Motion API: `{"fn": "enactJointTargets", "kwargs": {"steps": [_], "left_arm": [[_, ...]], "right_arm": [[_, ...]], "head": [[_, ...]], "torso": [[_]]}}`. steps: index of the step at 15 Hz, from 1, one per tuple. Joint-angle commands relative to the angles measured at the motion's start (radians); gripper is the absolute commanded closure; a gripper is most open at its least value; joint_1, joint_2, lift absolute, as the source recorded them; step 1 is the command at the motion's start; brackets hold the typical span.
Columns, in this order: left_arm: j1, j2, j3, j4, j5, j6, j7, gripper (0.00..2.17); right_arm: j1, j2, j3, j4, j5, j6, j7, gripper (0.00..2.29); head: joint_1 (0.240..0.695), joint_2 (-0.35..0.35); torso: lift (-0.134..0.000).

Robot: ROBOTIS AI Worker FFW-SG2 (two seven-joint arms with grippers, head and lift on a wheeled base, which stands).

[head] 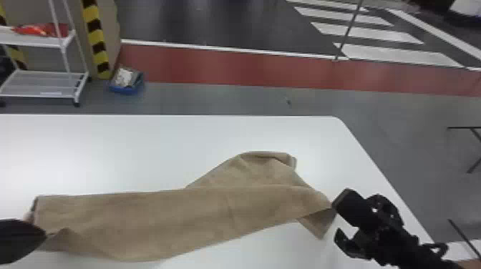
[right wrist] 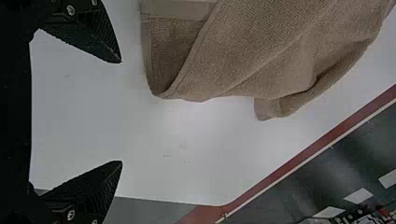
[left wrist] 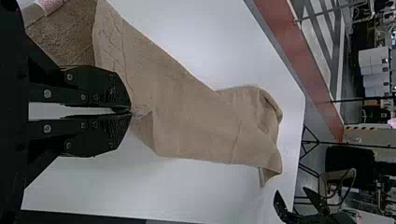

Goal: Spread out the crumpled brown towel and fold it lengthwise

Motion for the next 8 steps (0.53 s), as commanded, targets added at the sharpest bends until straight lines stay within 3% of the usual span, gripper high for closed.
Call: {"fn": "enactJointTargets", "kwargs": {"steps": [1, 8], "left_arm": [[-0.001, 0.001, 0.013, 0.000, 0.014, 0.000, -0.012, 1.05], [0.000, 0.007, 0.011, 0.005, 0.017, 0.000, -0.010, 1.05]], "right_arm": [[-0.012, 0.004, 0.084, 0.010, 0.058, 0.056, 0.006, 0.15], [-0.023, 0.004, 0.173, 0.028, 0.082, 0.160, 0.046, 0.21]], "head": [[0.695, -0.170], [0.695, -0.084]], "torso": [[-0.128], [-0.128]]}}
